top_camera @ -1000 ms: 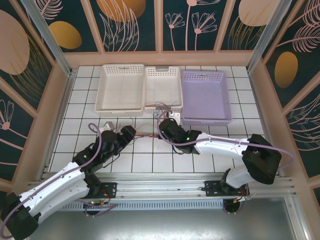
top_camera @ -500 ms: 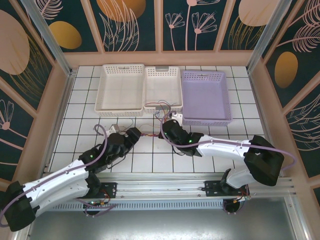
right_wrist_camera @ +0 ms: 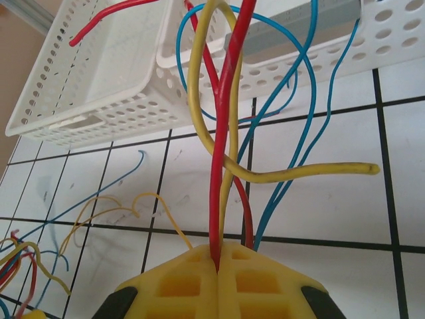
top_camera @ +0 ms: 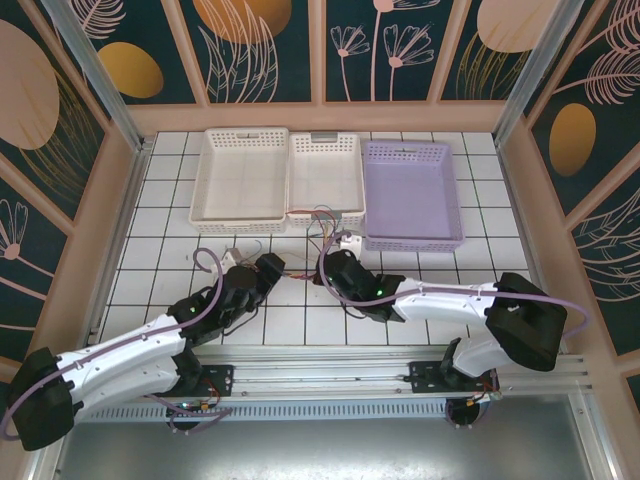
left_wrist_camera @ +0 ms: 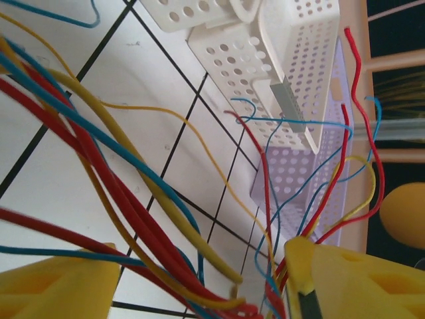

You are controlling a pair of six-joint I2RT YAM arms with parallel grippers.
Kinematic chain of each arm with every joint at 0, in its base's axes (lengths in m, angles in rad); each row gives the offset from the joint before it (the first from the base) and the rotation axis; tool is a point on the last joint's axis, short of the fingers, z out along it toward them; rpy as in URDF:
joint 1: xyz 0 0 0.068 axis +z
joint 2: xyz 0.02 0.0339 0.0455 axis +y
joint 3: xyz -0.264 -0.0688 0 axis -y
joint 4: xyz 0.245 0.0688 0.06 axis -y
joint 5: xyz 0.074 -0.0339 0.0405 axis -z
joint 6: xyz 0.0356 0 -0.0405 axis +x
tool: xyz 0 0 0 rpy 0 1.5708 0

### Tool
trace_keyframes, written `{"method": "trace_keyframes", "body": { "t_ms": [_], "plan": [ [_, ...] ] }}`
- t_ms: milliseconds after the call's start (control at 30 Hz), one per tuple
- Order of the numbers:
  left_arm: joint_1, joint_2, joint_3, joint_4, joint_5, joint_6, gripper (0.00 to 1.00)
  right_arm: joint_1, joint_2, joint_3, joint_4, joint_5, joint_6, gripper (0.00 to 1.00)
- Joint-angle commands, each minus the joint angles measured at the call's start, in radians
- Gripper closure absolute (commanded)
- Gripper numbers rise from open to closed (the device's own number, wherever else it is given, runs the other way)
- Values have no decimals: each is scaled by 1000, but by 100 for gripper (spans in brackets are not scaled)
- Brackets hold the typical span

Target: Untangle the cables

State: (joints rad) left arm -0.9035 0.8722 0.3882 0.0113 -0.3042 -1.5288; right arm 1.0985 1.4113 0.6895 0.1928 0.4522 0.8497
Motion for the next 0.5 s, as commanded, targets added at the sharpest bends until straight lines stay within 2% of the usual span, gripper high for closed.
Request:
{"method": "trace_keyframes", "body": {
  "t_ms": [0,467],
  "plan": [
    [-6,4,13,47,-30,-10,34,13,-31,-17,85,10,33,100],
    [-7,-81,-43,24,-84,-21,80,37,-32,-53,149,-10,34,100]
  ]
}}
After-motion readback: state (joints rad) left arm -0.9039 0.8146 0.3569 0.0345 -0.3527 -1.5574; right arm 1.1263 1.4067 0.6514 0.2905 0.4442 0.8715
